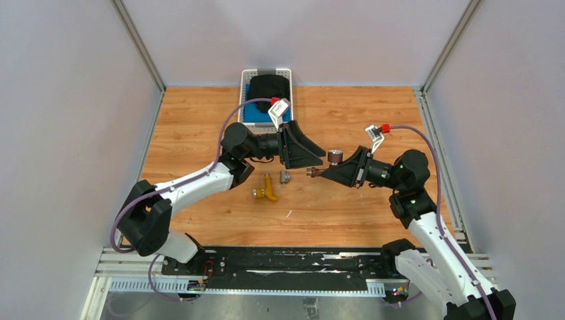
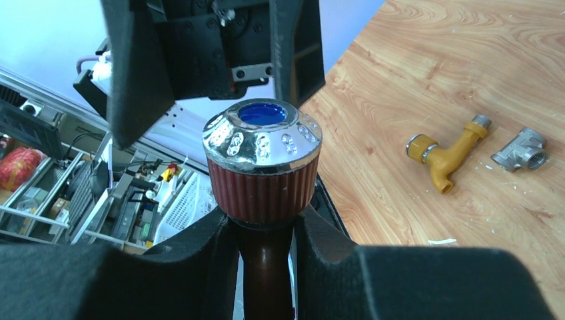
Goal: Install the water faucets
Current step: Adjust the water faucet, then adjust the adaptor at the center of the board.
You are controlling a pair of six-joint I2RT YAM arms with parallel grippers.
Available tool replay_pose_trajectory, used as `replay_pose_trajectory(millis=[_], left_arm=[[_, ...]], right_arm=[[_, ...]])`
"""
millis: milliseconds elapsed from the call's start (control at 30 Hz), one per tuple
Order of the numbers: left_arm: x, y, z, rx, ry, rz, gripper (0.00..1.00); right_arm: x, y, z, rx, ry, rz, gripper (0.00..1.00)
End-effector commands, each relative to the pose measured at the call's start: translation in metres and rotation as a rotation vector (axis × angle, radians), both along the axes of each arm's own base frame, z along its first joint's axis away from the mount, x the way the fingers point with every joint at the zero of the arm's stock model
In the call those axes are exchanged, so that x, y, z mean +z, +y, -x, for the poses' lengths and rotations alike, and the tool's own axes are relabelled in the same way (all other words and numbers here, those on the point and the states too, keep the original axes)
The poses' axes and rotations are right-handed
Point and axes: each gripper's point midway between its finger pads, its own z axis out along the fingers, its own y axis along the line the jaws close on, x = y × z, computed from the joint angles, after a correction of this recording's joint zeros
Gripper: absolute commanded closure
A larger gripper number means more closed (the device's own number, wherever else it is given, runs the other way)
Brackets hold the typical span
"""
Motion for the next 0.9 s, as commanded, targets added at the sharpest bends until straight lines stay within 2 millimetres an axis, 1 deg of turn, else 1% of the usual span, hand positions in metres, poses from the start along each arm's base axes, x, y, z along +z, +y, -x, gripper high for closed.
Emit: replay_pose_trajectory(millis=[0, 67, 100, 133, 167, 233, 300, 367, 433, 500, 533, 567, 633, 667, 700, 733, 800, 867], left_arm=[[0.003, -0.007, 0.002, -0.035, -0.036, -0.022, 0.23], [0.005, -0.003, -0.002, -0.014, -0.044, -0.029, 0.23], [0.002, 0.000, -0.008, 0.014, -0.052, -0.046, 0.23], [-0.005, 0.004, -0.015, 0.048, -0.033, -0.085, 0.22], [-0.008, 0.011, -0.023, 0.087, -0.043, -0.103, 0.22], [-0.019, 0.030, -0.042, 0.190, -0.031, -0.167, 0.22], [-0.058, 0.054, -0.066, 0.341, 0.041, -0.345, 0.20], [-0.100, 0.085, -0.089, 0.533, 0.056, -0.592, 0.16], [-0.132, 0.109, -0.101, 0.654, 0.093, -0.774, 0.15], [-0.159, 0.119, -0.107, 0.717, 0.137, -0.893, 0.14], [-0.171, 0.120, -0.109, 0.739, 0.124, -0.960, 0.13], [-0.179, 0.116, -0.110, 0.756, 0.098, -1.022, 0.12], [-0.204, 0.108, -0.112, 0.734, 0.098, -1.122, 0.11], [-0.208, 0.105, -0.115, 0.730, 0.110, -1.132, 0.11], [-0.219, 0.102, -0.117, 0.722, 0.131, -1.154, 0.11], [-0.233, 0.104, -0.122, 0.739, 0.147, -1.194, 0.12], [-0.253, 0.101, -0.126, 0.732, 0.170, -1.227, 0.14], [-0.268, 0.099, -0.126, 0.724, 0.179, -1.285, 0.14]], right_arm=[[0.005, 0.003, 0.012, 0.068, -0.074, 0.020, 1.00], [0.002, 0.000, 0.009, 0.039, -0.092, 0.060, 1.00], [-0.001, -0.002, 0.008, 0.019, -0.105, 0.089, 1.00], [-0.008, -0.005, 0.007, -0.005, -0.090, 0.129, 1.00], [-0.007, -0.009, 0.003, -0.040, -0.120, 0.158, 1.00], [-0.015, -0.020, -0.005, -0.128, -0.139, 0.249, 1.00], [-0.031, -0.040, -0.017, -0.258, -0.130, 0.379, 1.00], [-0.043, -0.064, -0.031, -0.406, -0.115, 0.487, 1.00], [-0.052, -0.085, -0.043, -0.537, -0.096, 0.563, 1.00], [-0.057, -0.099, -0.051, -0.617, -0.085, 0.603, 1.00], [-0.057, -0.101, -0.053, -0.634, -0.078, 0.608, 1.00], [-0.057, -0.101, -0.055, -0.638, -0.077, 0.605, 1.00], [-0.055, -0.099, -0.056, -0.638, -0.068, 0.593, 1.00], [-0.054, -0.098, -0.056, -0.635, -0.067, 0.587, 1.00], [-0.054, -0.097, -0.056, -0.632, -0.065, 0.584, 1.00], [-0.054, -0.098, -0.055, -0.635, -0.060, 0.583, 1.00], [-0.055, -0.098, -0.054, -0.638, -0.058, 0.583, 1.00], [-0.056, -0.099, -0.053, -0.636, -0.057, 0.583, 1.00]])
